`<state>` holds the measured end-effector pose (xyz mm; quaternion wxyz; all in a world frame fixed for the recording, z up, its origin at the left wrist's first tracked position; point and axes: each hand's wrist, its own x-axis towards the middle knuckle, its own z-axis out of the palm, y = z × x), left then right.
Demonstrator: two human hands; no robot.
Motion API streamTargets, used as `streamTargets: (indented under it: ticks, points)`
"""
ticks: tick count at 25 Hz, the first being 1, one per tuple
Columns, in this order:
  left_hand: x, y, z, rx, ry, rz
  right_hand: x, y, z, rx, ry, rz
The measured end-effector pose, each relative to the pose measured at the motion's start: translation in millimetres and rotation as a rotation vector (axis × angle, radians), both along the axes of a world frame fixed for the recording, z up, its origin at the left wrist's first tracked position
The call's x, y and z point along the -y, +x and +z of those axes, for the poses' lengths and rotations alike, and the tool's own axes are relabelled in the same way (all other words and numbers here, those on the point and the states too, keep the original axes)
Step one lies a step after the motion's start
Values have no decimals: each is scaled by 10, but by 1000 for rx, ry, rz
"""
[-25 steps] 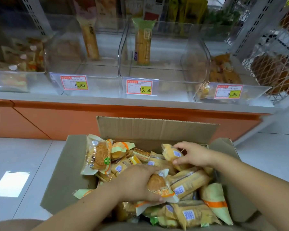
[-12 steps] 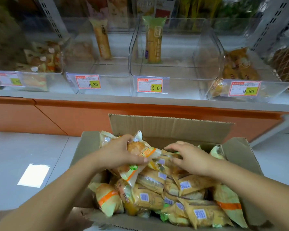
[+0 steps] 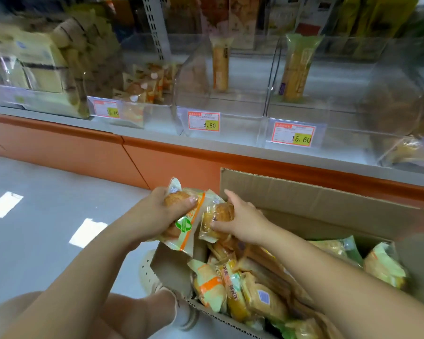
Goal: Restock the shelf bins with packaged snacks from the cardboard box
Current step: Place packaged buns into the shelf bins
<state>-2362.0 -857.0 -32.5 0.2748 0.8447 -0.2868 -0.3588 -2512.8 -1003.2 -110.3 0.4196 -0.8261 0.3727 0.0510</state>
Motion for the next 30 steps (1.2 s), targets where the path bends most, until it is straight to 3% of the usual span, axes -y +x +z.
streamTargets:
  ticks: [4,7,10,16,20,24,30]
  points:
    - [6,5,-92,-76,-36,26,11,211,-39,-221,-142,-4]
    - [52,-56,-135,-201,-78,5,61,222,-39,-285,-184,81]
    - [72,-72,-161,-297,-125,26,-11,86,-22,-147,-180,94]
    - [163,-271,-51,-482,-220,-1,243,-534,359,213,50,-390]
    - [317,-538,-11,-498,-312,57,236,-873,602,306,162,-386]
    - [478,-644,143,-485,-340,3,264,-1251,783,439,515,-352]
    - [753,-761,283,-643,-355,-110,343,-1508,880,590,486,-400]
